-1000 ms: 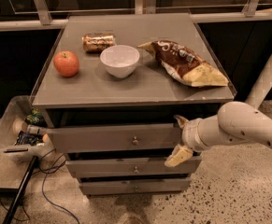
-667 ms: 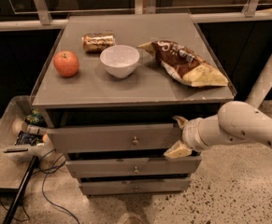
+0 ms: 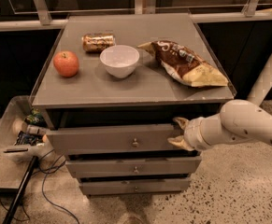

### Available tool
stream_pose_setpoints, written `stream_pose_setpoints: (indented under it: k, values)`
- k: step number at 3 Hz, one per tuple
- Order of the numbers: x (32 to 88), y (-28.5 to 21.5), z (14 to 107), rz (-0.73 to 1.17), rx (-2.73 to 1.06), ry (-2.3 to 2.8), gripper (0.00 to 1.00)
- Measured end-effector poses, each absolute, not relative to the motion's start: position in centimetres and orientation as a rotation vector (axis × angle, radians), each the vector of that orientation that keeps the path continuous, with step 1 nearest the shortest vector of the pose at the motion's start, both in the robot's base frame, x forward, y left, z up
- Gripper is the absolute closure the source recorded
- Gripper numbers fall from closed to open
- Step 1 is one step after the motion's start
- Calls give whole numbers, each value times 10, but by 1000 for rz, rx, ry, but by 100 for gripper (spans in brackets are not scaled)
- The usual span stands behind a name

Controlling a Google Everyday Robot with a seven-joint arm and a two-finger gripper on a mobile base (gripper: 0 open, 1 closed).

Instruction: Open top drawer

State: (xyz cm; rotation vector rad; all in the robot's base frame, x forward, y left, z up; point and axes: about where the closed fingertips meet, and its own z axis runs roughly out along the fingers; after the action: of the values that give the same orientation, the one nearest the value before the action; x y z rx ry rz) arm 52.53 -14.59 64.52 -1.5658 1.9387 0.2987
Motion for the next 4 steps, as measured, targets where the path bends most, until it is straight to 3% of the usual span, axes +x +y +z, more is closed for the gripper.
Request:
stream_pose_setpoints:
  k: [1, 4]
  values:
    - [520, -144, 651, 304, -1571, 1929, 100]
    - [517, -139, 670, 285, -1561, 1901, 100]
